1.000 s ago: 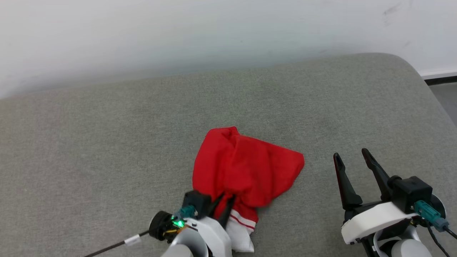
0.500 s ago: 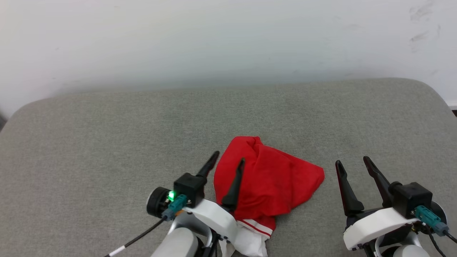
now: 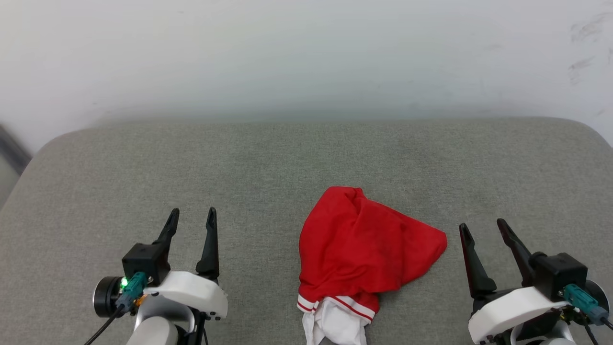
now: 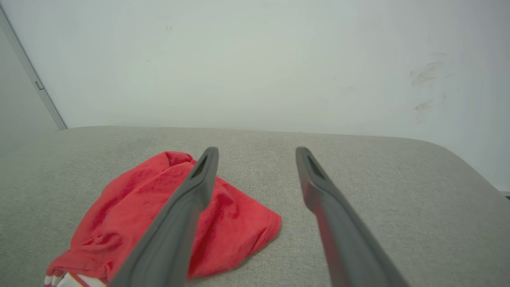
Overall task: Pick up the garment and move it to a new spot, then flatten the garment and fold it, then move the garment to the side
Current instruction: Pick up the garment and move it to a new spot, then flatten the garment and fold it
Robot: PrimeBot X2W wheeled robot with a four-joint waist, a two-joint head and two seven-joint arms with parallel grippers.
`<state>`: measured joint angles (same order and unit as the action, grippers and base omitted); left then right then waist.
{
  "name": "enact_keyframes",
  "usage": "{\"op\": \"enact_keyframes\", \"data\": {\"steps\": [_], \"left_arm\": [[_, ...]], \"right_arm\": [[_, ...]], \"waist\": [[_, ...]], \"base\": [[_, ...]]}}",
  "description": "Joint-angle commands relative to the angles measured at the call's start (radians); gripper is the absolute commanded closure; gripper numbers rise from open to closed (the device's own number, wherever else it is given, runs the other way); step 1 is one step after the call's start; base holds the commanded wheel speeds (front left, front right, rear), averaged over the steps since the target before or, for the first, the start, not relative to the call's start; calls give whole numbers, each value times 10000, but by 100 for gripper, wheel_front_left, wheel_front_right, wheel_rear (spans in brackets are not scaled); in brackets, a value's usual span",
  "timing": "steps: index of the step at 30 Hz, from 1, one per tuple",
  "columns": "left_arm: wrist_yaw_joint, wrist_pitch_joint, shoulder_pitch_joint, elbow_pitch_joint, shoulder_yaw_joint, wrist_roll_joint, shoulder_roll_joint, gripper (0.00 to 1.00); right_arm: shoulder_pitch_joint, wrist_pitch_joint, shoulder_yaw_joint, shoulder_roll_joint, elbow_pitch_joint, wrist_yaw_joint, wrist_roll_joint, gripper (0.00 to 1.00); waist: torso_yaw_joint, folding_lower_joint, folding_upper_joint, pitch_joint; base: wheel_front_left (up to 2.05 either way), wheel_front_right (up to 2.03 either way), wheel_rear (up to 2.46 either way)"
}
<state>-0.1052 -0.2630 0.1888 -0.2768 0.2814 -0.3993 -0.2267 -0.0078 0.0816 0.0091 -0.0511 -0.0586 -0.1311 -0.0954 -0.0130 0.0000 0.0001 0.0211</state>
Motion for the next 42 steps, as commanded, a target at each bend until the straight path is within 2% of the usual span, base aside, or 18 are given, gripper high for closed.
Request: {"op": "enact_keyframes", "data": {"steps": [1, 18, 23, 29, 33, 37, 40, 42], "left_arm": [[65, -23, -192, 28, -34, -44, -17, 0], [7, -25, -689, 63, -15, -51, 64, 0], [-11, -25, -575, 105, 31, -36, 113, 0], [18, -25, -267, 385, -15, 112, 294, 0], [108, -25, 18, 596, -24, 258, 369, 0], [204, -25, 365, 748, -45, 428, 483, 0], [295, -25, 567, 820, -69, 553, 594, 0], [319, -25, 633, 846, -91, 587, 639, 0]], "right_arm": [[196, -24, -1, 12, 33, 7, 8, 0], [440, -242, 63, 12, 140, 7, -190, 0], [106, -893, -151, 12, -172, 7, -480, 0], [-950, -3001, -179, -77, -1019, 7, -756, 0], [-1801, -5391, 167, -368, -1590, 7, -1160, 0], [-2467, -7286, 575, -708, -2011, 5, -1426, 0], [-2869, -8068, 924, -842, -2325, 7, -1549, 0], [-2978, -8194, 1054, -928, -2421, 7, -1527, 0]], "waist": [[-47, 0, -1, 33], [-292, 0, -1, 139], [-256, 0, -1, -20], [-1, 0, -1, -566], [316, 0, -1, -1051], [669, 0, -1, -1569], [901, 0, -1, -1922], [962, 0, -1, -2025]], "base": [[0, 0, 0], [0, 0, 0], [0, 0, 0], [0, 0, 0], [0, 0, 0], [0, 0, 0], [0, 0, 0], [0, 0, 0]]}}
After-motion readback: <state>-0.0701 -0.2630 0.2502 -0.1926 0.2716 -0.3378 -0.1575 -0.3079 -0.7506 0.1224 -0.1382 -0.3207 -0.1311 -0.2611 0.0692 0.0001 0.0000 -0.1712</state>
